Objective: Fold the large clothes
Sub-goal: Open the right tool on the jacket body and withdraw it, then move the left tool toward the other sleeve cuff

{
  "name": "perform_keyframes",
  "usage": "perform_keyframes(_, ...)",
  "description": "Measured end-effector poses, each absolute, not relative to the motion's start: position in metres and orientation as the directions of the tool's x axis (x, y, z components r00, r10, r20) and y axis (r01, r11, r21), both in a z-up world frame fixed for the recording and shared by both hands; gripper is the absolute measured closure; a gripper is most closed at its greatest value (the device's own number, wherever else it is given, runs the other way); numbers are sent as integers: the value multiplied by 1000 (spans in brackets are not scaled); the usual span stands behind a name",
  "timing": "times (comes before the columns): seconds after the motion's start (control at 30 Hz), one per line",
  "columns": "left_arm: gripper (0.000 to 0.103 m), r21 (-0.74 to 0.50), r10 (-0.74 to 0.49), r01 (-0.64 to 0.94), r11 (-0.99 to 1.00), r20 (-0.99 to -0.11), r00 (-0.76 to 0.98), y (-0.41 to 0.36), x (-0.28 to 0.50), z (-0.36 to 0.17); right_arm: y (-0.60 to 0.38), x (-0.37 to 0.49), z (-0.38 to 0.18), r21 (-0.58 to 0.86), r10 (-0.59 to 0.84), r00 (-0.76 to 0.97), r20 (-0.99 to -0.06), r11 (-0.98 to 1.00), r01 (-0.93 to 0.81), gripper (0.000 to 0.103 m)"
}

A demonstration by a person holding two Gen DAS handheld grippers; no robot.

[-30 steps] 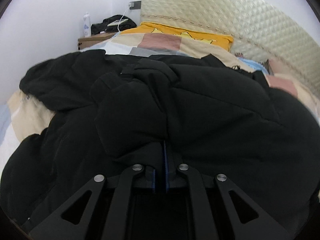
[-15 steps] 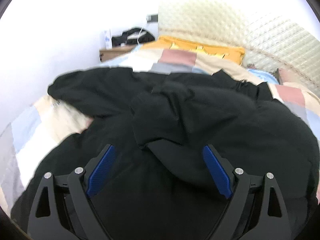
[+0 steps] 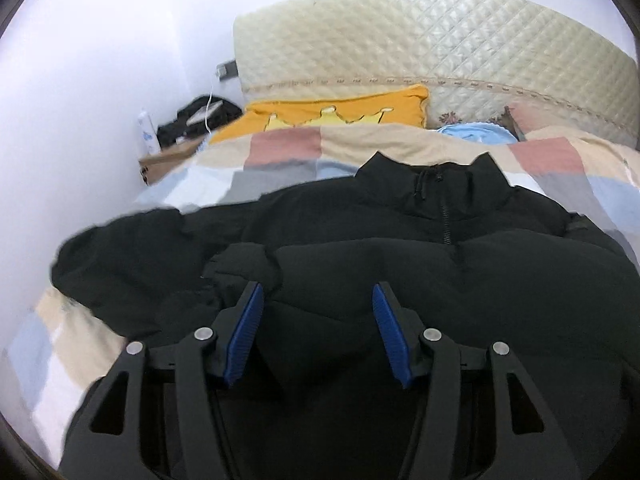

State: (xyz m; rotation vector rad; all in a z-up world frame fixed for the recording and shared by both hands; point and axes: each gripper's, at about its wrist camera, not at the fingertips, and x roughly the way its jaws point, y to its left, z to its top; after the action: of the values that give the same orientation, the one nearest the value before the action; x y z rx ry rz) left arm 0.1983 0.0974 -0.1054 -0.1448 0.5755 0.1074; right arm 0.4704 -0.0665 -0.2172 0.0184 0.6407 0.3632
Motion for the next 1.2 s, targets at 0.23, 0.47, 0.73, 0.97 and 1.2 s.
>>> perform_keyframes(0.23, 1, -107, 53, -136, 985, -563, 824, 102, 212, -121, -42, 477, -252, 62, 310, 733, -605, 936, -346, 45)
perform_keyframes(0.47, 1, -110, 41, -128, 986, -583, 811, 103, 219, -131, -49, 477, -253, 103, 338, 736, -587, 933, -346, 45)
perform_keyframes(0.73, 1, -88, 51, -122, 989, -564, 824, 94, 212, -127, -77, 428, -190, 160, 387, 777, -496, 921, -356, 45)
perform_keyframes(0.97, 1, -62, 64, -112, 992, -521, 851, 82, 193, -111, -116, 362, -140, 106, 370, 811, -453, 926, -363, 45)
perform_keyframes(1.2, 1, -57, 59, -99, 994, -485, 873, 72, 168, -94, -162, 306, -92, 121, 340, 846, -410, 940, -319, 45)
